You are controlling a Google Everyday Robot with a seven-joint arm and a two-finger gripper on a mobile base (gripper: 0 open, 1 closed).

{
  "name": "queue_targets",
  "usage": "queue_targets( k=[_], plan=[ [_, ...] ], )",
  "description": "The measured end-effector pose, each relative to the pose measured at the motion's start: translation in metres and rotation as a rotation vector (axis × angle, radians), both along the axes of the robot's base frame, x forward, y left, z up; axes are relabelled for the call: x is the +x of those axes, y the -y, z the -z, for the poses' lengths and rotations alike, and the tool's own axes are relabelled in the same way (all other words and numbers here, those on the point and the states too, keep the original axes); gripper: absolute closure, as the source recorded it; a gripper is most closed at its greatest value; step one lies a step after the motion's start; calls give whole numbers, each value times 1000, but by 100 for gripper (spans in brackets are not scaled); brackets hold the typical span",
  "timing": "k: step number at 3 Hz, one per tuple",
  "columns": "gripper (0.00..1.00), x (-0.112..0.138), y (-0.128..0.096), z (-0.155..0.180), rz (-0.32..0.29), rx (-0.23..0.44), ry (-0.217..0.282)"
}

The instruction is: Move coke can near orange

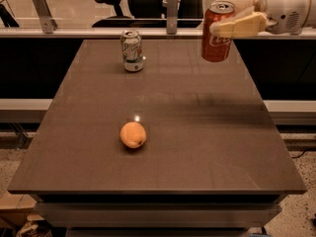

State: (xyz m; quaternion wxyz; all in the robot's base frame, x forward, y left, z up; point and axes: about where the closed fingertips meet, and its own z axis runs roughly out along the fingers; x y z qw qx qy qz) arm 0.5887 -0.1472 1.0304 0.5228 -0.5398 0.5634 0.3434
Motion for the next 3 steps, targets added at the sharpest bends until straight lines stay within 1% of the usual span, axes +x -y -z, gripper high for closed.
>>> queue_targets(
  k=[1,2,3],
  plan=[
    [100,-9,-20,-3,-74,18,-25],
    [100,-17,-37,-5,-116,26,-28],
    [100,-24,-55,-3,-119,24,-19]
  ],
)
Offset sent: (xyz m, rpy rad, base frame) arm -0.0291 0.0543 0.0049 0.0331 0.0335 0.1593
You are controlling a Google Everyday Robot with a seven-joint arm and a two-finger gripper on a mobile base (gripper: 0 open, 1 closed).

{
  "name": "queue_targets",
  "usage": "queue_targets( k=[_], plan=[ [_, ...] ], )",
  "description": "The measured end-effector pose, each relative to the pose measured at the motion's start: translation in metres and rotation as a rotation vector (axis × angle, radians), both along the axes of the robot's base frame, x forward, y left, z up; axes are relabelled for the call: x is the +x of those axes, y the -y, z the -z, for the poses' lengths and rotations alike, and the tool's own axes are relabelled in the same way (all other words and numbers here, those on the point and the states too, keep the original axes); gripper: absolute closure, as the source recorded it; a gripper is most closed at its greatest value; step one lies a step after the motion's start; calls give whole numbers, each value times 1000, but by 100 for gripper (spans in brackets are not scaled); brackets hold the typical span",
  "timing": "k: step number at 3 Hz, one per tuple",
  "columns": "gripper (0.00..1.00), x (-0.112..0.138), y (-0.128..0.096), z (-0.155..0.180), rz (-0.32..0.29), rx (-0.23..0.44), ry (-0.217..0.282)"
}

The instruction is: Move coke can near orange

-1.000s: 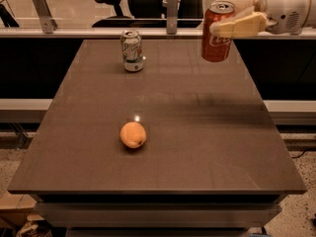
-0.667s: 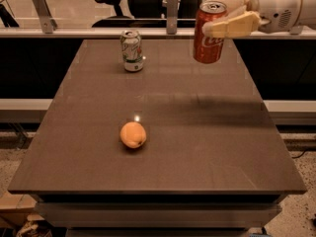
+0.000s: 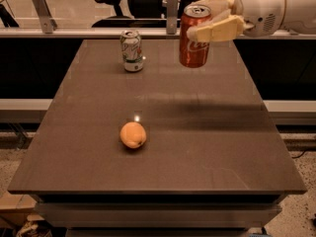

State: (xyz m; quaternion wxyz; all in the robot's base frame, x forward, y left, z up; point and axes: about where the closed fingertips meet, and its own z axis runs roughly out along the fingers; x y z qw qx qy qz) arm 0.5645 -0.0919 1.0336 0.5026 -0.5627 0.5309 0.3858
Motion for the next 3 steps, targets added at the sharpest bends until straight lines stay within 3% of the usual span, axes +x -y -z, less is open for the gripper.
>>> queue_targets(
  k=[3],
  plan=[
    [100,-10,-50,22,117,-8,32]
  ],
)
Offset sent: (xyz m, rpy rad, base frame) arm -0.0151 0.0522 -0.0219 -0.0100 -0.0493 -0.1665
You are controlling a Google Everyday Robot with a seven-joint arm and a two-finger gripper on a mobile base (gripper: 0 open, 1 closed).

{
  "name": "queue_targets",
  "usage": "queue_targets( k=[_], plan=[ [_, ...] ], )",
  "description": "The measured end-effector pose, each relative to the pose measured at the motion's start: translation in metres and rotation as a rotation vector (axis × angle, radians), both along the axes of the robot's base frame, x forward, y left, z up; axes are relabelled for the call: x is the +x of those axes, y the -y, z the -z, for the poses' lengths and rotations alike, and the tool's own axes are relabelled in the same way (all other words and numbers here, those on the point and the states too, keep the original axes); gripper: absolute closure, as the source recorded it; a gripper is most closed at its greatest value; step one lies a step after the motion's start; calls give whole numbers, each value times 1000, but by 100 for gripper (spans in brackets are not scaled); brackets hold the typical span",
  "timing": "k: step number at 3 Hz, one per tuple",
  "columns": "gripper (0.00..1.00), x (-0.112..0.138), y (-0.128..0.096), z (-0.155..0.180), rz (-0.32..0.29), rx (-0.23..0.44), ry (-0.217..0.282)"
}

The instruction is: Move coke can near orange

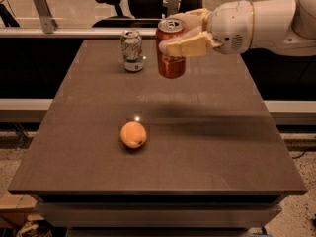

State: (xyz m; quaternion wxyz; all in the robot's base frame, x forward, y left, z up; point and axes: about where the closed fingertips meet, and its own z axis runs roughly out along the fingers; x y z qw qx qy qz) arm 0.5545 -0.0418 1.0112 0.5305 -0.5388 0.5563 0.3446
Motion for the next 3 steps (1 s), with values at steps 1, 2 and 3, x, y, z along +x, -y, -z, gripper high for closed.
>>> queue_targets(
  k=[1,2,3],
  plan=[
    [100,-2,-12,13,0,18,-33],
    [100,-6,-22,25,-6,38,-68],
    [100,-9,-30,34,-13,57,-96]
  ],
)
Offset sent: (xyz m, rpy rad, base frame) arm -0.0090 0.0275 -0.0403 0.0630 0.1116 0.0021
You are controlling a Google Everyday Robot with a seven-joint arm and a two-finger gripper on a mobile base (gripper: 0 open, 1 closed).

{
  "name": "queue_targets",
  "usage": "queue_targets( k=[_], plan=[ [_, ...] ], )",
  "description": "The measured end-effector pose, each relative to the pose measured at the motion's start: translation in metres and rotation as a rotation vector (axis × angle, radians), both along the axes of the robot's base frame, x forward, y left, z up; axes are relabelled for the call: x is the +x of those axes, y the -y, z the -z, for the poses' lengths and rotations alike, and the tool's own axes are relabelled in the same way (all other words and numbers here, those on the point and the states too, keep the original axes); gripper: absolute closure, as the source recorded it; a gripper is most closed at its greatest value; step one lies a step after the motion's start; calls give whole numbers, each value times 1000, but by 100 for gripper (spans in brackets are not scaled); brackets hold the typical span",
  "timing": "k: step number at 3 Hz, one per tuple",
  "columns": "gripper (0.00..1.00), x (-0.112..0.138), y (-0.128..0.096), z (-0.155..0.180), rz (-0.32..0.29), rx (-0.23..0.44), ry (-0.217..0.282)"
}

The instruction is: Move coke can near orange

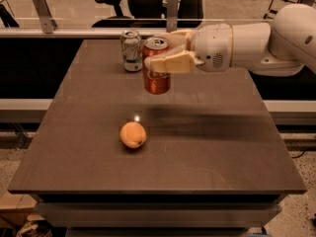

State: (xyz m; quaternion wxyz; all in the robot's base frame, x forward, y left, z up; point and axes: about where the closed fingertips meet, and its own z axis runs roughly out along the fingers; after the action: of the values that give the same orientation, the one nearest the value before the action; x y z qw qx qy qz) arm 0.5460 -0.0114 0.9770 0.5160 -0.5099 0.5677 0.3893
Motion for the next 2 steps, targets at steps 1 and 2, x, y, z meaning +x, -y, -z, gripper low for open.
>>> queue_targets(
  k=[1,2],
  plan=[
    [100,-1,-9,8,-8,17,-19],
    [100,5,-14,21,5,33,-22]
  ],
)
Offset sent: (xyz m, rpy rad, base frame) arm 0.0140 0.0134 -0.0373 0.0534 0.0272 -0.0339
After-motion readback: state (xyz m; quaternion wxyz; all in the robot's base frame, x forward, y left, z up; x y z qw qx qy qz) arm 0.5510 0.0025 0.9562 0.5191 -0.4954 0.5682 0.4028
